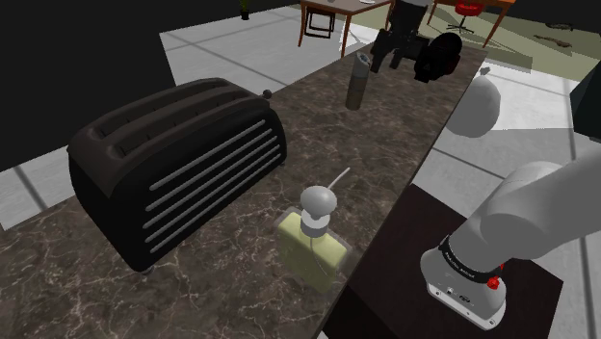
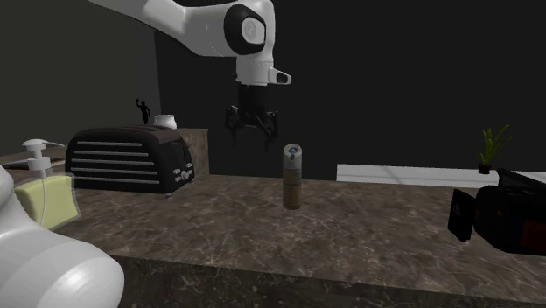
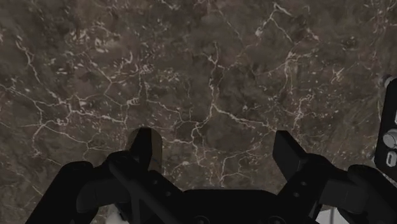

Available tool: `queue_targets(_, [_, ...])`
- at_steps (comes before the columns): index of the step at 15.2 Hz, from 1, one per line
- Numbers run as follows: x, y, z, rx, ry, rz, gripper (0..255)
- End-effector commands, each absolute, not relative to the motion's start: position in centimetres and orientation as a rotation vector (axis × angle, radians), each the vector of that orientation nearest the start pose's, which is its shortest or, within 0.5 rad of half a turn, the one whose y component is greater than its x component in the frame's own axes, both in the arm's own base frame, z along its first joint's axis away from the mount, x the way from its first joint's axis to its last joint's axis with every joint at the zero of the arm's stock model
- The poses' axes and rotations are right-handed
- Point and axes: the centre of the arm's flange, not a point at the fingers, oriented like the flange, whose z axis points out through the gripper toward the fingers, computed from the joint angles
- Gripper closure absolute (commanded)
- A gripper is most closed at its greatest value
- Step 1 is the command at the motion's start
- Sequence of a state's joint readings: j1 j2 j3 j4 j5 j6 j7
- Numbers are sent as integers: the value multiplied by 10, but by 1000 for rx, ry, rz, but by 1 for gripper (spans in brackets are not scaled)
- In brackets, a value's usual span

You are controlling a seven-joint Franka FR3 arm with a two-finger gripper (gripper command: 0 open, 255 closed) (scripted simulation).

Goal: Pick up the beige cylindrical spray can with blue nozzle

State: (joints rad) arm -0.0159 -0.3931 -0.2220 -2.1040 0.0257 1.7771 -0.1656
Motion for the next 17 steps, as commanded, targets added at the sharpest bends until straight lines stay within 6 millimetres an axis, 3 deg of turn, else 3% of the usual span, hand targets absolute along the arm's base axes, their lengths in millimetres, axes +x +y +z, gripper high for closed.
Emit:
queue_targets(1, [448, -130, 577, -3044, 79, -154, 0])
queue_targets(10, [536, -188, 584, -3047, 11, -307, 0])
queue_targets(17, [540, -191, 553, -3047, 7, -315, 0])
